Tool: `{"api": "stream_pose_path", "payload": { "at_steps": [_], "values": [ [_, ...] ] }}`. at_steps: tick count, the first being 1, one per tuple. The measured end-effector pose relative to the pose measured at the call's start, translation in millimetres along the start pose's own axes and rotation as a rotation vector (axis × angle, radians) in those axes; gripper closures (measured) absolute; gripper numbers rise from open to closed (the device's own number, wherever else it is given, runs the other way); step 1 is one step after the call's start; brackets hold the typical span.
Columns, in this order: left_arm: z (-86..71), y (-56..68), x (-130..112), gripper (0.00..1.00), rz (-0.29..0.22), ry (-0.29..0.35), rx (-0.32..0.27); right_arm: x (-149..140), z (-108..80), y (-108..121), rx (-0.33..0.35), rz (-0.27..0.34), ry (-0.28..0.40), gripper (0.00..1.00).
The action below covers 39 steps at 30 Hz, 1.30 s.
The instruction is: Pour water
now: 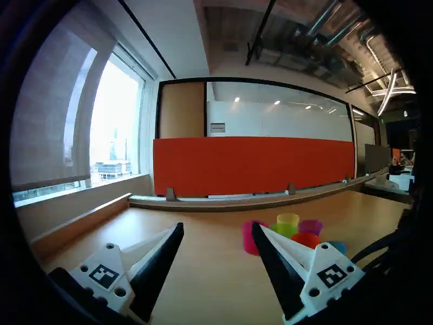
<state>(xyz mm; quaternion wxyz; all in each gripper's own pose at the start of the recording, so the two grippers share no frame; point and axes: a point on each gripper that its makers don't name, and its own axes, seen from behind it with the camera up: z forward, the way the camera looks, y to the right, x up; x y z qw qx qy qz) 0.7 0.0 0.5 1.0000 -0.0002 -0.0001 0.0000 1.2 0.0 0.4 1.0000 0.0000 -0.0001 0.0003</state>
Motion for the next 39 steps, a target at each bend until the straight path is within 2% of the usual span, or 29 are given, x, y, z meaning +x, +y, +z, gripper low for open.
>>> {"api": "stream_pose_path", "payload": {
  "at_steps": [11, 21, 28, 35, 39],
  "values": [
    [20.5, 9.6, 51, 0.07, 0.006, -0.006, -0.065, 62, 15.2, -5, 0.020, 0.047, -0.002, 0.00],
    [33.1, 21.8, 78, 0.07, 0.021, -0.021, -0.142, 77, 25.4, -17, 0.068, 0.018, -0.016, 0.00],
    [39.1, 39.2, 85, 0.07, 0.087, -0.051, -0.248, 83, 30.8, -37, 0.191, -0.012, -0.032, 0.00],
    [44.9, 60.2, 91, 0.07, 0.123, -0.080, -0.385, 95, 28.4, -62, 0.353, -0.084, -0.043, 0.00],
    [46.5, 71.5, 93, 0.08, 0.153, -0.097, -0.455, 98, 26.7, -73, 0.442, -0.104, -0.065, 0.00]
  ]
}}
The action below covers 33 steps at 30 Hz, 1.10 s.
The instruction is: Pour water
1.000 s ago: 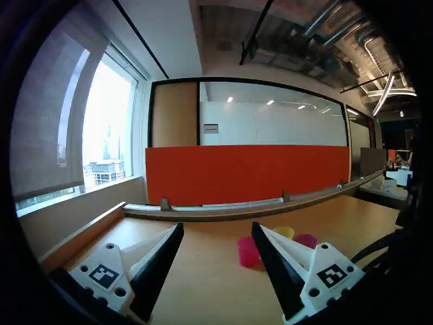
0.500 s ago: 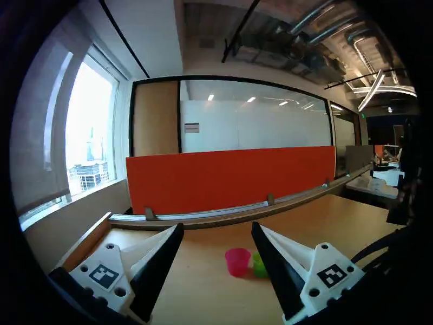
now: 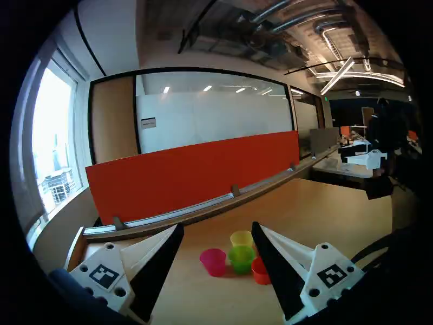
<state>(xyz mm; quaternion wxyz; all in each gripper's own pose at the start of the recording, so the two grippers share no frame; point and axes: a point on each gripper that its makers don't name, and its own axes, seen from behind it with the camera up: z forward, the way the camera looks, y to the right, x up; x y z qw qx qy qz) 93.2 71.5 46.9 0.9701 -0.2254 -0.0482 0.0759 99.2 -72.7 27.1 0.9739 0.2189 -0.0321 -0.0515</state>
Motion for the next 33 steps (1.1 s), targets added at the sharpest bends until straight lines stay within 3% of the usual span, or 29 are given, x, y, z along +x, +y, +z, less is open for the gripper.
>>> {"api": "stream_pose_path", "payload": {
  "at_steps": [6, 15, 26, 33],
  "values": [
    [11.0, 7.2, -6, 0.07, 0.046, -0.038, -0.074, -2, 2.6, -17, 0.128, -0.053, -0.049, 0.00],
    [24.9, 21.7, -15, 0.07, 0.038, -0.083, -0.201, -1, 6.2, -49, 0.311, -0.158, -0.089, 0.00],
    [40.8, 28.6, -19, 0.07, 0.092, -0.113, -0.272, -10, 12.6, -66, 0.397, -0.208, -0.137, 0.00],
    [50.5, 38.6, -41, 0.07, 0.109, -0.187, -0.356, -25, 16.7, -73, 0.445, -0.212, -0.191, 0.00]
  ]
}}
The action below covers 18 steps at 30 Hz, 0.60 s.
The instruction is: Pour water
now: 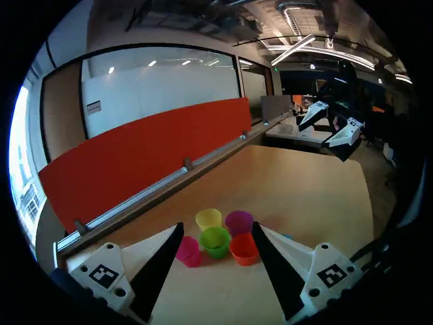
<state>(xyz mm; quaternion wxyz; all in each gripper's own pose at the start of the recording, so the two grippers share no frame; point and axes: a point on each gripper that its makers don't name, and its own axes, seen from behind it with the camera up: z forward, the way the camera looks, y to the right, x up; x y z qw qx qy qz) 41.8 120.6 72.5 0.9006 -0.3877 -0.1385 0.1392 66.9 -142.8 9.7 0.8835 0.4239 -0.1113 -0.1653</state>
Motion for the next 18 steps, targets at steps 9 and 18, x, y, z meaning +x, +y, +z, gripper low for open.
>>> {"api": "stream_pose_path", "payload": {
  "at_steps": [9, 18],
  "values": [
    [24.6, 6.2, -24, 0.07, 0.037, -0.074, -0.096, -13, 14.5, -19, 0.101, -0.007, -0.062, 0.00],
    [39.5, 8.8, -34, 0.07, 0.075, -0.106, -0.157, -26, 31.9, -32, 0.165, -0.031, -0.105, 0.00]
  ]
}}
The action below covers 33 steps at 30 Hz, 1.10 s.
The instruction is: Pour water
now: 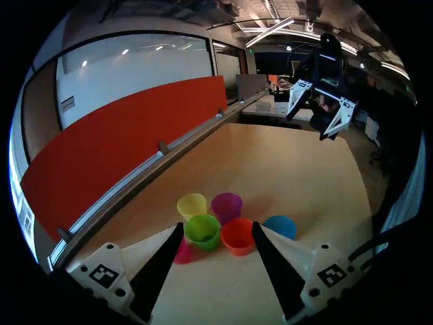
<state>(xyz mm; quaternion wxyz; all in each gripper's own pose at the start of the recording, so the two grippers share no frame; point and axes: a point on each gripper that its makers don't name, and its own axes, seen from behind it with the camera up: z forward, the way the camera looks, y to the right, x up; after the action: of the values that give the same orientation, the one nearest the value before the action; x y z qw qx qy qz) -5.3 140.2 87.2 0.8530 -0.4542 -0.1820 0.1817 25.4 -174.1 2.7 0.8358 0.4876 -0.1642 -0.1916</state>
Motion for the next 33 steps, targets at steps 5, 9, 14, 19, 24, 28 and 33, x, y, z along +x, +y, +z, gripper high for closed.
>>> {"api": "stream_pose_path", "payload": {
  "at_steps": [5, 9, 14, 19, 24, 28, 33],
  "values": [
    [9.8, -2.0, -6, 0.07, -0.006, -0.011, -0.025, -5, 9.2, -2, 0.018, 0.005, -0.010, 0.00],
    [19.4, -3.1, -15, 0.07, -0.013, -0.025, -0.044, -8, 14.3, -3, 0.031, 0.010, -0.015, 0.00],
    [31.3, -7.7, -26, 0.07, -0.015, -0.043, -0.051, -11, 18.9, -3, 0.043, 0.013, -0.022, 0.00],
    [42.9, -8.9, -37, 0.07, -0.028, -0.059, -0.066, -14, 23.0, -3, 0.056, 0.021, -0.027, 0.00],
    [52.7, -11.1, -48, 0.07, -0.039, -0.079, -0.077, -15, 27.1, 0, 0.063, 0.024, -0.029, 0.00],
    [58.5, -9.3, -57, 0.07, -0.046, -0.102, -0.093, -14, 29.4, 1, 0.069, 0.023, -0.030, 0.00],
    [66.4, -9.0, -68, 0.07, -0.036, -0.144, -0.102, -14, 31.3, 5, 0.068, 0.018, -0.029, 0.00]
  ]
}}
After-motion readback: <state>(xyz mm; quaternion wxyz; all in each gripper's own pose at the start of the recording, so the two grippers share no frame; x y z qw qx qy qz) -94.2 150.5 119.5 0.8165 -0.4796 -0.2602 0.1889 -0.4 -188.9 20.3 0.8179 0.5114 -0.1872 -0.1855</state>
